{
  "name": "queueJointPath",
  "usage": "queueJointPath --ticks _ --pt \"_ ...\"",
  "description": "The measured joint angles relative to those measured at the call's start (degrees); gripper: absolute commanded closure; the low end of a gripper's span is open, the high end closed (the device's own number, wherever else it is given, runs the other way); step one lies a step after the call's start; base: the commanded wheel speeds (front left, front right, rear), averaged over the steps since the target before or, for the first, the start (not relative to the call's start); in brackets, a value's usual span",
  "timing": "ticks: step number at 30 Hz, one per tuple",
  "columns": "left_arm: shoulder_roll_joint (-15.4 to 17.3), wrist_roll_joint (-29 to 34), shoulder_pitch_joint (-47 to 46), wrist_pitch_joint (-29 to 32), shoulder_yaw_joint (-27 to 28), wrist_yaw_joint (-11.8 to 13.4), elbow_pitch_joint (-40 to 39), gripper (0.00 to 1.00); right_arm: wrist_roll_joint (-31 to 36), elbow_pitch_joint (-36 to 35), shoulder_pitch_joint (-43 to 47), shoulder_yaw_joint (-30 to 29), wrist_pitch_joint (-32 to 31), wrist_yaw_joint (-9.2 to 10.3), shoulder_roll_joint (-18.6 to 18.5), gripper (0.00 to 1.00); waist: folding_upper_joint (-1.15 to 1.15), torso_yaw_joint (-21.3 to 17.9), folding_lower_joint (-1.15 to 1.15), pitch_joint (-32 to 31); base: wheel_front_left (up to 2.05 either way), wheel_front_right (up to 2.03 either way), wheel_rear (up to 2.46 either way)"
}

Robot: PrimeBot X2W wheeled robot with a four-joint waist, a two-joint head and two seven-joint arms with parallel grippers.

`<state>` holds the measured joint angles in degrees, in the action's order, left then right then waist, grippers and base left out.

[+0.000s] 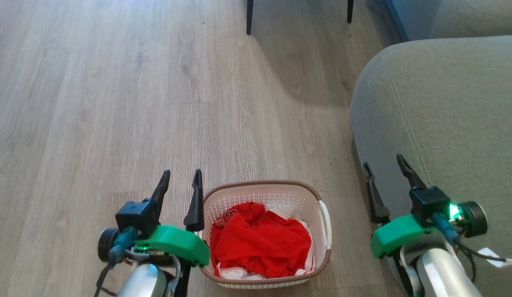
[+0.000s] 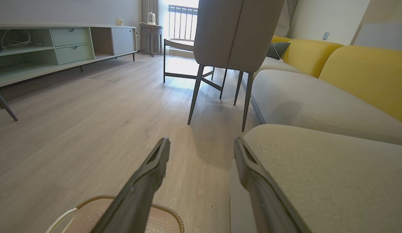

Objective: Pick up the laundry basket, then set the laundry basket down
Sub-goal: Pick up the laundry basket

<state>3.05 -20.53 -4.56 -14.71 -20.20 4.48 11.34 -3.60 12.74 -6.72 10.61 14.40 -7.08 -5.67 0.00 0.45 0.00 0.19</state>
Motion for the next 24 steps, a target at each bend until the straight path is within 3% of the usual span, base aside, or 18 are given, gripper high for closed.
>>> queueJointPath --ticks 11,24 --pt "0.0 -2.7 -0.6 0.0 -1.6 0.0 3.9 0.0 -1.8 1.7 -0.6 -1.6 0.0 0.0 0.0 0.0 0.0 -0.1 0.0 3.8 0.0 0.0 0.0" --pt "-0.2 -2.6 -13.6 0.0 -4.5 1.1 15.7 0.0 -4.5 10.5 -12.7 -0.9 0.0 0.0 -0.4 0.0 0.0 0.6 0.01 18.4 0.0 0.0 0.0"
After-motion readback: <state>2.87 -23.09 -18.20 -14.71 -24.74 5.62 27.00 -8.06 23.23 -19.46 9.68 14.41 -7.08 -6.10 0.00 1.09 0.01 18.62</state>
